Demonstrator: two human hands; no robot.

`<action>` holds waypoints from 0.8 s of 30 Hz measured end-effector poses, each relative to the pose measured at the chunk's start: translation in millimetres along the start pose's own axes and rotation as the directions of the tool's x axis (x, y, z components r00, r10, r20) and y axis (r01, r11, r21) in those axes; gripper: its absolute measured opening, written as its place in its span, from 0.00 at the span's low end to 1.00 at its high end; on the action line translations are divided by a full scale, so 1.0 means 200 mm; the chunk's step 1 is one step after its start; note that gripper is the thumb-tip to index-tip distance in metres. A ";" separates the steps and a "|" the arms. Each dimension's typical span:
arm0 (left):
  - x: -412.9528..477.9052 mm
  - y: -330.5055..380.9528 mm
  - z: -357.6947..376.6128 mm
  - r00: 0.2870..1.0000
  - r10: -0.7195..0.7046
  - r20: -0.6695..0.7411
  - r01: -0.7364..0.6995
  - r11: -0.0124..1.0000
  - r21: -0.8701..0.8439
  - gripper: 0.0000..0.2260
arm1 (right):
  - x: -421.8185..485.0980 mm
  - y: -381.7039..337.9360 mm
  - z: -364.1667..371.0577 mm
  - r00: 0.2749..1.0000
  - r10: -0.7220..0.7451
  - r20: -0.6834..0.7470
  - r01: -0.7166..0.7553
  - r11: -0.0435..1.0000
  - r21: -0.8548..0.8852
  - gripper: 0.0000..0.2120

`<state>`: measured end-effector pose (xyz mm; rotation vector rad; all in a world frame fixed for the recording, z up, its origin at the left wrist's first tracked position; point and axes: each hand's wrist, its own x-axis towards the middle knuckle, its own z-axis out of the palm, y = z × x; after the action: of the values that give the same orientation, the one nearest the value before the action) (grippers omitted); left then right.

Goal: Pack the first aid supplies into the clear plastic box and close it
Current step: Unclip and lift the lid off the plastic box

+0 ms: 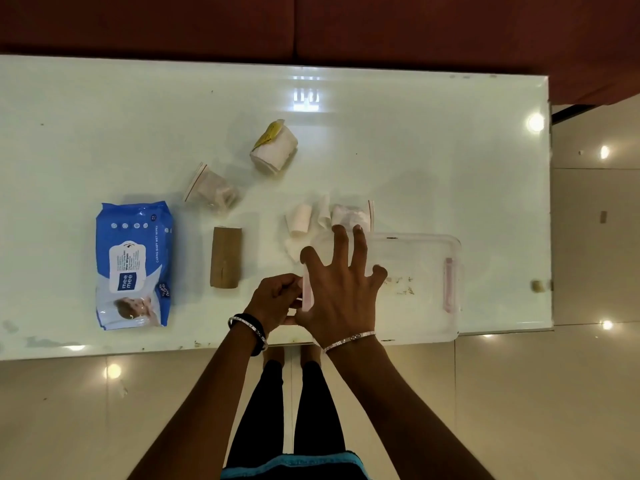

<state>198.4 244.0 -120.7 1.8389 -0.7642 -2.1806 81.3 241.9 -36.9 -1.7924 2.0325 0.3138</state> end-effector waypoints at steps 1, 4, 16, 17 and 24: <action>0.00 0.00 0.00 1.000 0.001 -0.010 -0.001 1.000 0.015 0.11 | -0.01 0.01 -0.03 1.000 -0.008 -0.016 0.008 1.000 0.017 0.31; 0.00 -0.01 0.00 1.000 -0.005 -0.011 0.005 1.000 0.024 0.10 | -0.06 0.05 -0.15 0.998 -0.042 -0.044 0.045 0.996 0.078 0.34; -0.05 0.05 0.01 0.998 -0.056 -0.042 0.059 0.995 0.079 0.11 | -0.26 0.55 -0.52 0.832 0.350 -0.430 -0.043 0.814 0.580 0.25; -0.05 0.05 0.01 0.998 -0.056 -0.041 0.060 0.994 0.089 0.11 | -0.28 0.61 -0.53 0.784 0.400 -0.474 -0.066 0.813 0.578 0.25; -0.04 0.06 0.00 0.999 -0.037 -0.032 0.041 0.992 0.122 0.11 | -0.27 1.05 -0.59 0.430 0.681 -0.592 -0.032 0.667 0.744 0.15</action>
<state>197.8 238.7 -107.4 1.9558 -0.8818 -2.1694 -137.9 271.1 71.5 -0.9934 2.6728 -1.3240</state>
